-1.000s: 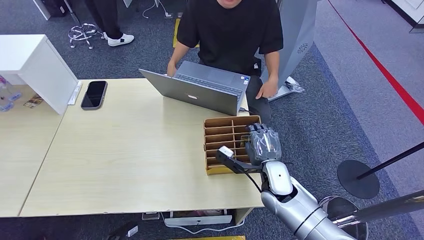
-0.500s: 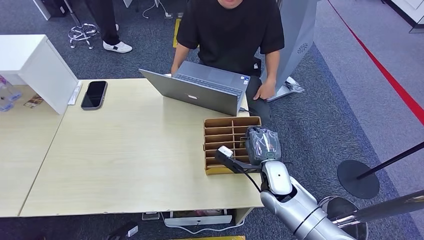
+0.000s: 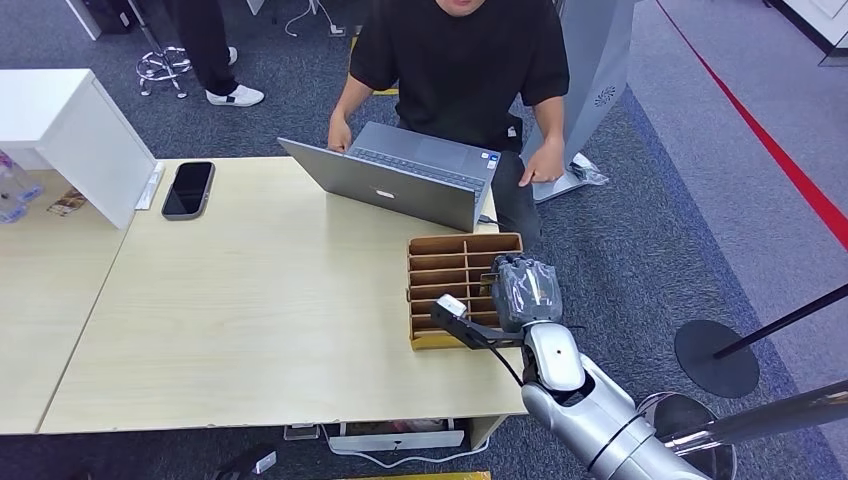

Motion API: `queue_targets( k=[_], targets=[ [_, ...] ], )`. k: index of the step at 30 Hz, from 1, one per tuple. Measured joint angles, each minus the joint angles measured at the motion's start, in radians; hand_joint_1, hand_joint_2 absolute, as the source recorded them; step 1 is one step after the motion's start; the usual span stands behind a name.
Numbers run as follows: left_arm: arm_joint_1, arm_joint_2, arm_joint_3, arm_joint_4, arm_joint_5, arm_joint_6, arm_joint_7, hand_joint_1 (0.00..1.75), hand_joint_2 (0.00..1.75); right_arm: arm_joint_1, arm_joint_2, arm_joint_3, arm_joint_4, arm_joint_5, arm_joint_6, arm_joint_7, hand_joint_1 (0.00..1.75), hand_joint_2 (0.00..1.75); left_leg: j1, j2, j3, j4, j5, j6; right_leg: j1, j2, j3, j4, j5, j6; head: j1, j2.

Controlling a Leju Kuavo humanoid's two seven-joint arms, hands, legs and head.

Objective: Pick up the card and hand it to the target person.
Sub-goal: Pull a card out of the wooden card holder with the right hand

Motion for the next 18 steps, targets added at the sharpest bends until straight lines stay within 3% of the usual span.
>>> queue_targets(
  k=[18],
  targets=[
    [0.0,0.0,0.0,0.0,0.003,0.0,-0.002,0.0,0.0,0.0,-0.001,0.001,-0.014,0.012,0.025,0.009,1.48,1.75,0.0,0.0,0.0,0.0,0.0,0.0,0.0,0.0,0.0,0.0,0.0,0.0,0.0,0.0]
  ],
)
